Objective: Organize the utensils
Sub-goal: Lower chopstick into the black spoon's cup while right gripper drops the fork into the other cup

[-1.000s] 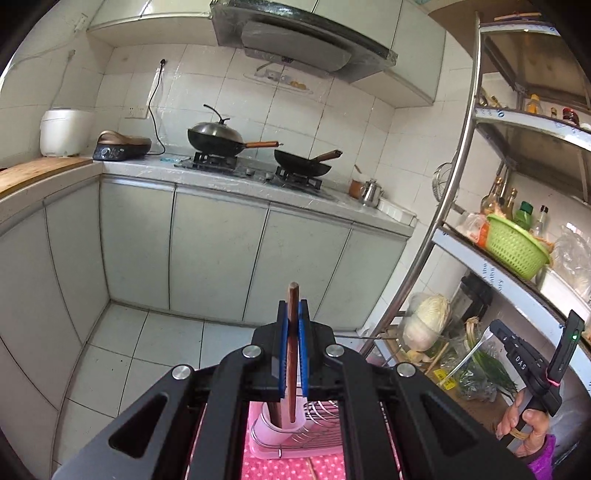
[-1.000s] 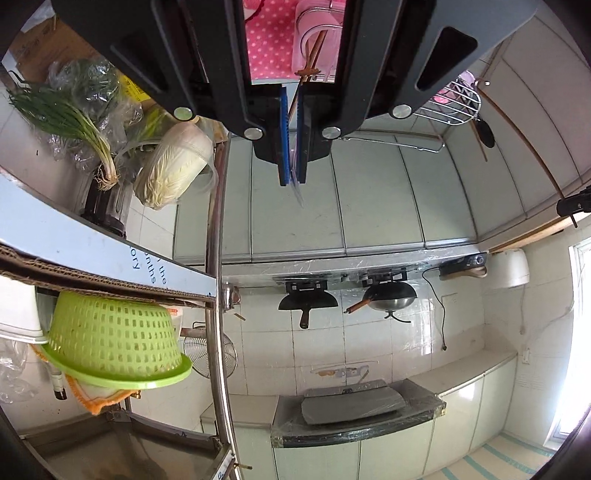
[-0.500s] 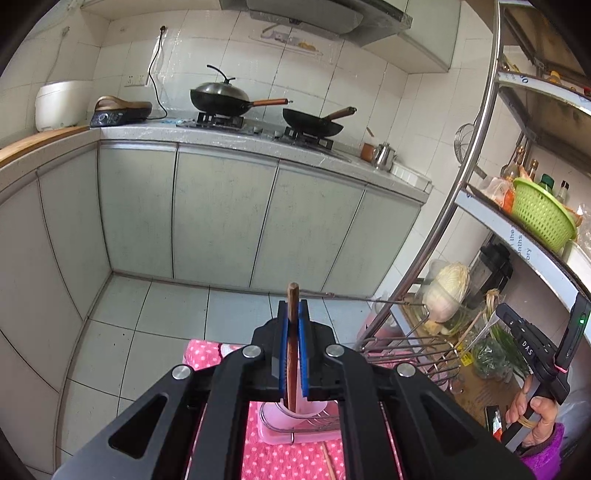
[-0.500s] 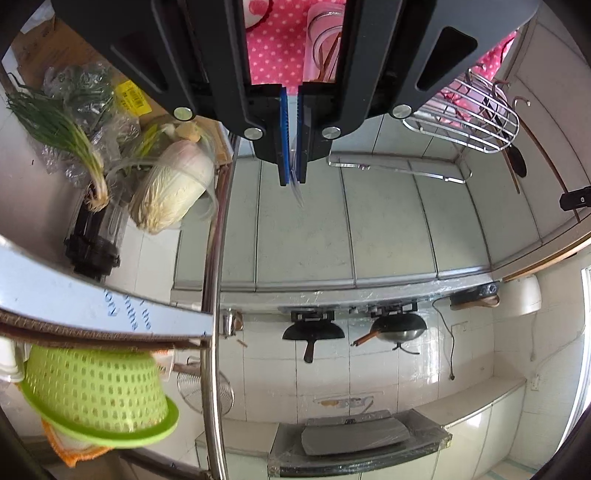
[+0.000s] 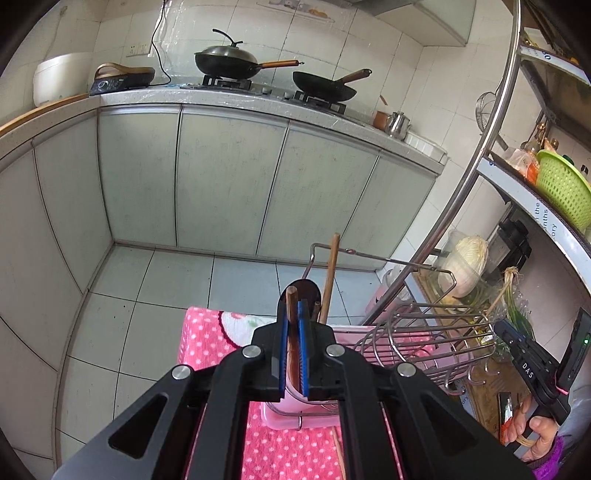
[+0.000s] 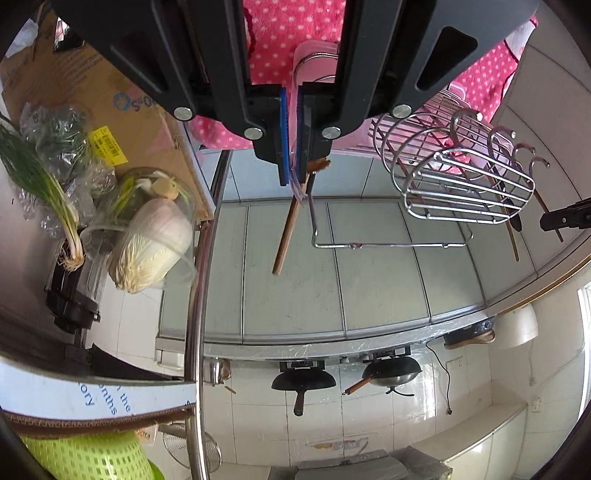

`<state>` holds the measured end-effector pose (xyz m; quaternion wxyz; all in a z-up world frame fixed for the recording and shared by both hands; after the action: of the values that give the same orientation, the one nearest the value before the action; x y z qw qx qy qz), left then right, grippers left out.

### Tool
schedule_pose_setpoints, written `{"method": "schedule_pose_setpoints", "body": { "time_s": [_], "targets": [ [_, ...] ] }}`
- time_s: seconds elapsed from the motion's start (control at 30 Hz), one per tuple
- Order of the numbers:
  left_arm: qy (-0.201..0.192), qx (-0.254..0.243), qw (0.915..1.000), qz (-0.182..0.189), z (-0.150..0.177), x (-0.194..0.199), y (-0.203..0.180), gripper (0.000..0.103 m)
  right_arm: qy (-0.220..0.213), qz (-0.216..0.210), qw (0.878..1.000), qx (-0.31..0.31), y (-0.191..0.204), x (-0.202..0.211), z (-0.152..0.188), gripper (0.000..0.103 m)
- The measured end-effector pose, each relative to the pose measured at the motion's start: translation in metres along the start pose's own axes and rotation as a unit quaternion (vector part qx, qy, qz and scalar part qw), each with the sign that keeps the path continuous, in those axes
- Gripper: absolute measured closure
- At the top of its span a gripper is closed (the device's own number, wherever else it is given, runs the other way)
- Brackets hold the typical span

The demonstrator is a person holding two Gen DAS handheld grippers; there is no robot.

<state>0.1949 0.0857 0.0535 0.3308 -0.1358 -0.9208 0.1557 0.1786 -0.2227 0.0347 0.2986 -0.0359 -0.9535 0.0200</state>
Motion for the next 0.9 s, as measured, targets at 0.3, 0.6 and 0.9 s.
{"method": "schedule_pose_setpoints", "body": {
  "time_s": [0.3,0.6,0.9],
  "targets": [
    [0.004,0.025,0.9997,-0.007,0.003,-0.012,0.008,0.093,0.015,-0.009,1.0,-0.005,0.002,-0.005,0.003,0.099],
    [-0.018,0.047,0.9987,-0.007,-0.003,0.005,0.018,0.074,0.016,-0.03,0.999,-0.03,-0.012,0.007,-0.008,0.077],
    [-0.053,0.051,0.9973,-0.001,0.002,0.044,0.017,0.071,-0.012,-0.033,0.999,-0.034,-0.014,0.041,-0.006,0.071]
  ]
}}
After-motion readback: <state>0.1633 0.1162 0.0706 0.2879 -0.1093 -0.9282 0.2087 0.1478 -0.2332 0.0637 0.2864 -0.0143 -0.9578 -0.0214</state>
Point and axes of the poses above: each gripper's, at about its wrist camera, not at the fingertips, and x roughly against the way its jaws point, y to its left, z to its underside, the point moved 4 cm from there along -x, roughly the way its jaws point, and after that the axes turned 11 degrees about z, right-handed, at the moved point
